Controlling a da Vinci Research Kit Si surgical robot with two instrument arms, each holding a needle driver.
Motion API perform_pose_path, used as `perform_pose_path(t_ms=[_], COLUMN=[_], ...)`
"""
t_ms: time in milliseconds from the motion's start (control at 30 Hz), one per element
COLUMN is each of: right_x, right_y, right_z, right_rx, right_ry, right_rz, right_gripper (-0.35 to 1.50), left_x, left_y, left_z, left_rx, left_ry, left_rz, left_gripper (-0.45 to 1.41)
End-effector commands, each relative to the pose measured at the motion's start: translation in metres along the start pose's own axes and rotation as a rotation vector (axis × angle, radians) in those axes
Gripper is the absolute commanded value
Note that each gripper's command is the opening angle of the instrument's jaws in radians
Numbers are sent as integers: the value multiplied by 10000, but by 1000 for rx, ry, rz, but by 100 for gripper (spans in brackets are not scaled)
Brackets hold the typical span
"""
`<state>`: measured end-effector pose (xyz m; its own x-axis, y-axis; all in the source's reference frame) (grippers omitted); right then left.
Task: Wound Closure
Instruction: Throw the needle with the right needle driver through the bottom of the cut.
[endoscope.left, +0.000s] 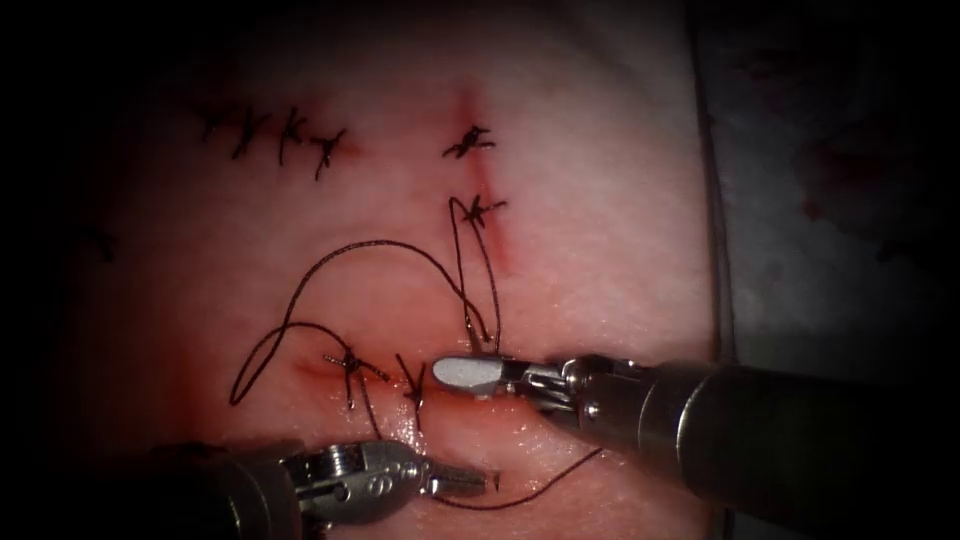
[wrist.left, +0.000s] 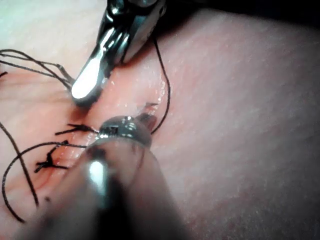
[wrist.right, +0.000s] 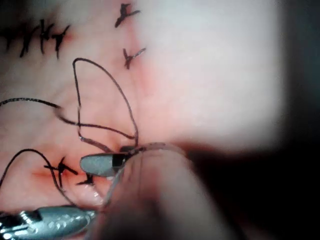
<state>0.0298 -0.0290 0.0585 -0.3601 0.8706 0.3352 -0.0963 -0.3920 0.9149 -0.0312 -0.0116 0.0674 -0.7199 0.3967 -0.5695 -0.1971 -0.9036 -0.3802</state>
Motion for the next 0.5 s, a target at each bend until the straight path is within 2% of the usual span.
perform_pose_path(t_ms=[33,100,233,300,333,500], right_x=[19,34,64,74,81,83], right_y=[8,10,16,19,22,22], right_z=[10,7,-1,-3,-5,-6], right_rx=[2,-17,-79,-104,-123,-175], right_ry=[37,62,85,79,49,0], right_rz=[-50,-146,-461,-508,-557,-636], right_gripper=[106,111,113,113,110,105], left_x=[0,-1,-3,-3,-3,-3], left_y=[0,0,1,2,2,2], left_z=[6,5,3,3,3,3], left_rx=[-2,-4,-5,-4,-4,-4], left_ry=[2,2,2,2,2,1], left_rz=[3,4,6,6,6,6], left_gripper=[-45,-45,-45,-45,-45,-45])
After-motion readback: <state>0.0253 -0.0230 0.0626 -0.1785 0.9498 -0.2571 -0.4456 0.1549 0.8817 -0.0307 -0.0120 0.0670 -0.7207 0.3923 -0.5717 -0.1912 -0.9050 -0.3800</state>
